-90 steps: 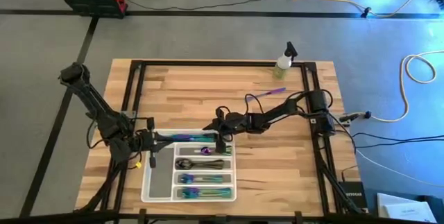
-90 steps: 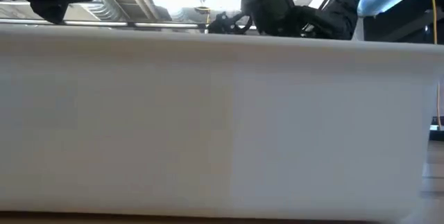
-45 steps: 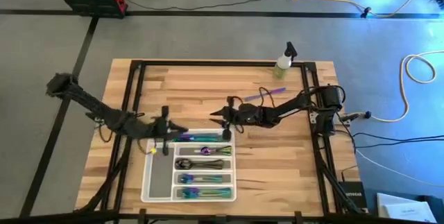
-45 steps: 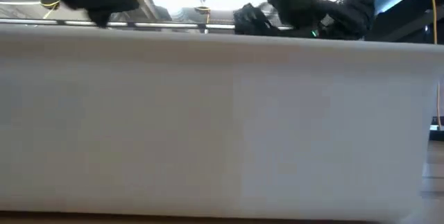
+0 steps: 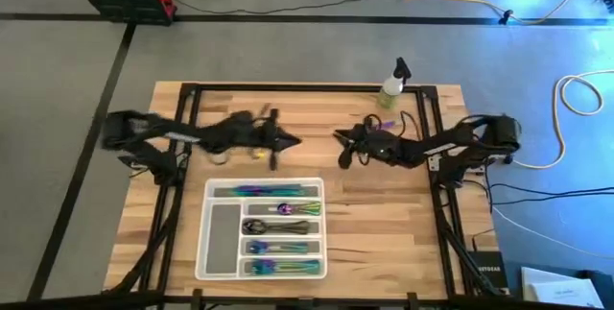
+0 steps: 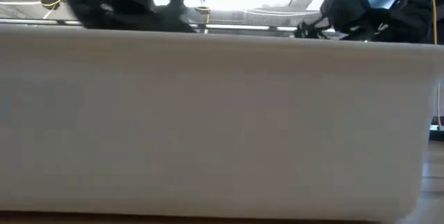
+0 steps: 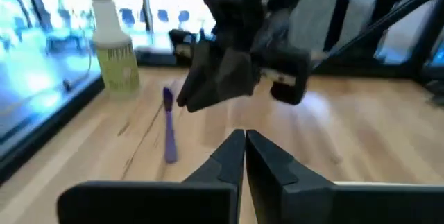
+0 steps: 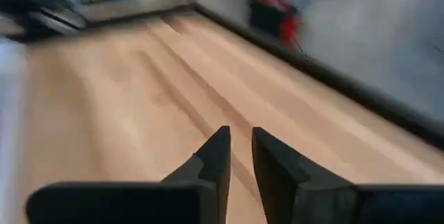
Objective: Sort silverware
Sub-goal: Put the blue table knife into the white silverware tray
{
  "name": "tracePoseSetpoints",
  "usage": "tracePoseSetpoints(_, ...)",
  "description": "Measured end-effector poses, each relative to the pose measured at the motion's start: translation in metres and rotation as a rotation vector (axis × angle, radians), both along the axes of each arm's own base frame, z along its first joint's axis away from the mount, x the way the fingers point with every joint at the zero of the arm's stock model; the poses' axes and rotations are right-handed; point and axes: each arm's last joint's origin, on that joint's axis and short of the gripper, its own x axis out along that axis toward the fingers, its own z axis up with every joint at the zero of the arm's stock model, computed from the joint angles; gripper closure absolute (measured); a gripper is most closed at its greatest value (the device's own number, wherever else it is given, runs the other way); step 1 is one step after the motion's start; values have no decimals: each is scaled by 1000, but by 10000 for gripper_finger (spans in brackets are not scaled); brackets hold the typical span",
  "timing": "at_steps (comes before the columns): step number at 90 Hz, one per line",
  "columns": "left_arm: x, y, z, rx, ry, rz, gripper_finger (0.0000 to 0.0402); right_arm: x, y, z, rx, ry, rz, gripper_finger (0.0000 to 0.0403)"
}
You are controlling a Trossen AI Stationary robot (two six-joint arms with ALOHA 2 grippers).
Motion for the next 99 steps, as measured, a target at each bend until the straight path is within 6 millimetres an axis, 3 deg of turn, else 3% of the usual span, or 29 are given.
tracePoseSetpoints(20,95,35,-19,-59,29,-11,401,-31,-15,-4,119,192,-308,364)
tracePoseSetpoints(36,141,53,-32,-190,189,143,401,-56,-30,-5,278,278,-497,364)
tracePoseSetpoints(50,172,63,-37,-265,300,305,401,-63,-47,-1,384,307,-557,364)
tracePoseSetpoints(67,195,68,-38,-346,259,279,401,-75,-64,-5,465,339,-588,364)
tracePoseSetpoints(99,198,61,-67,-383,345,314,401,-79,-72,-16,528,387,-594,364)
